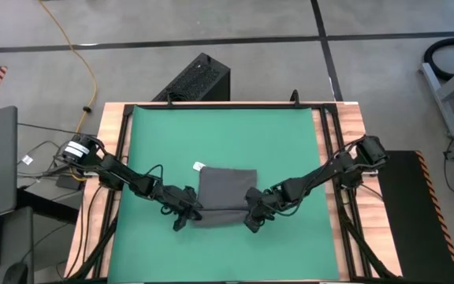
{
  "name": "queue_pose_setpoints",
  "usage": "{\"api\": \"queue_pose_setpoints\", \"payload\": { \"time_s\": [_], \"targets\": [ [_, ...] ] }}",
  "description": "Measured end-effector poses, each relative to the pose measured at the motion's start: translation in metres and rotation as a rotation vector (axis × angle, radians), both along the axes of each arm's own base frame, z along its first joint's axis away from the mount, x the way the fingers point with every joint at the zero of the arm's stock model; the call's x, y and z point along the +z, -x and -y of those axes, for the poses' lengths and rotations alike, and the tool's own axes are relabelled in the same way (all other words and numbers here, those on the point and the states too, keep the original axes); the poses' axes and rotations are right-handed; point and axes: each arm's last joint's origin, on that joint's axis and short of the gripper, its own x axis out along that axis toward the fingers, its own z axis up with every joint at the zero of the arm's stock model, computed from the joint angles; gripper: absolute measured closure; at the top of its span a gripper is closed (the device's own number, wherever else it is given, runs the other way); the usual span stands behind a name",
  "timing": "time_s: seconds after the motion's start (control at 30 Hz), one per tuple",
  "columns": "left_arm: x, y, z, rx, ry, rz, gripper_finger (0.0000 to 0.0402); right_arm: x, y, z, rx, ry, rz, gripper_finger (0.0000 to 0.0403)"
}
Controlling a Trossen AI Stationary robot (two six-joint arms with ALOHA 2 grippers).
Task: Roll towel
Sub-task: Roll the gray towel
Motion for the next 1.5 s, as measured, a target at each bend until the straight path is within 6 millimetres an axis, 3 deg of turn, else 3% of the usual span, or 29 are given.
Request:
{"api": "queue_pose_setpoints", "payload": {
  "time_s": [0.27,0.53,0.77,1.2,1.5],
  "targets": [
    [0.013,-0.014,0.007,-0.031,0.054,0.047,0.0402,0.019,0.001,0.003,-0.020,-0.044,0.071,0.0371],
    [0.043,-0.026,0.016,0.033,-0.165,0.254,0.0402,0.018,0.005,0.002,0.008,-0.010,0.049,0.0371],
    [0.029,-0.023,0.013,0.050,-0.335,0.204,0.0402,0.017,0.008,0.000,0.023,0.005,0.030,0.0371],
    [0.033,-0.024,0.016,-0.003,-0.366,0.259,0.0402,0.017,0.008,0.000,0.038,0.017,0.026,0.0371],
    [0.008,-0.030,0.024,0.000,-0.354,0.219,0.0402,0.016,0.008,0.002,0.033,0.021,0.015,0.0371]
  ]
}}
